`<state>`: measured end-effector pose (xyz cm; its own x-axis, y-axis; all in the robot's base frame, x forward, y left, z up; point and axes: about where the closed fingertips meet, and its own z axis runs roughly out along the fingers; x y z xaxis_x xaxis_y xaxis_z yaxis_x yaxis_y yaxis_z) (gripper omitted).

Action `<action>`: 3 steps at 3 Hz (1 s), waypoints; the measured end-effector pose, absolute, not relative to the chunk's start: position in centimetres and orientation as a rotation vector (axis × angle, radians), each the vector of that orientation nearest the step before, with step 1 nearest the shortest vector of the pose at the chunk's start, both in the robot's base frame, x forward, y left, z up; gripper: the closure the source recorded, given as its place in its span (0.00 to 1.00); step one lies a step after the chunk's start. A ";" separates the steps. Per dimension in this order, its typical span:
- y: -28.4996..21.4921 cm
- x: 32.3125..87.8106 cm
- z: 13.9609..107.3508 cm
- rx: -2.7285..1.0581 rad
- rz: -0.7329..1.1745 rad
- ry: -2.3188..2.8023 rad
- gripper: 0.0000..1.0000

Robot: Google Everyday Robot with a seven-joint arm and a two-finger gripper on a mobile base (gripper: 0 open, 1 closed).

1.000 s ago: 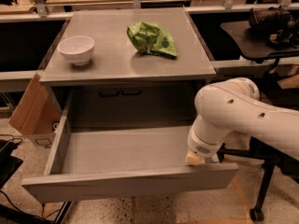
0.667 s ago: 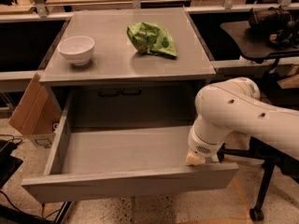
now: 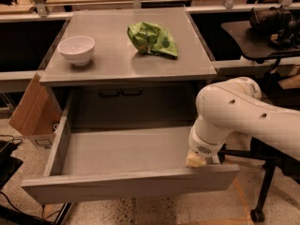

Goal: Open top drawer

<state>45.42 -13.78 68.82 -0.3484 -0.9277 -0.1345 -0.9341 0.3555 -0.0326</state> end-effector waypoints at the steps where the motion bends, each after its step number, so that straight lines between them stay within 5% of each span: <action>1: -13.8 45.4 68.9 -1.712 0.073 2.477 0.00; 2: -13.8 45.4 68.9 -1.712 0.073 2.477 0.00; 3: -13.9 45.5 69.3 -1.715 0.060 2.472 0.26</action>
Offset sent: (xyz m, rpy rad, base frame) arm -0.0004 -0.0001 0.0004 -0.0011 -0.0007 0.0003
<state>45.47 -13.93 69.30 -0.3445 -0.9297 -0.1306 -0.9349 0.3524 -0.0426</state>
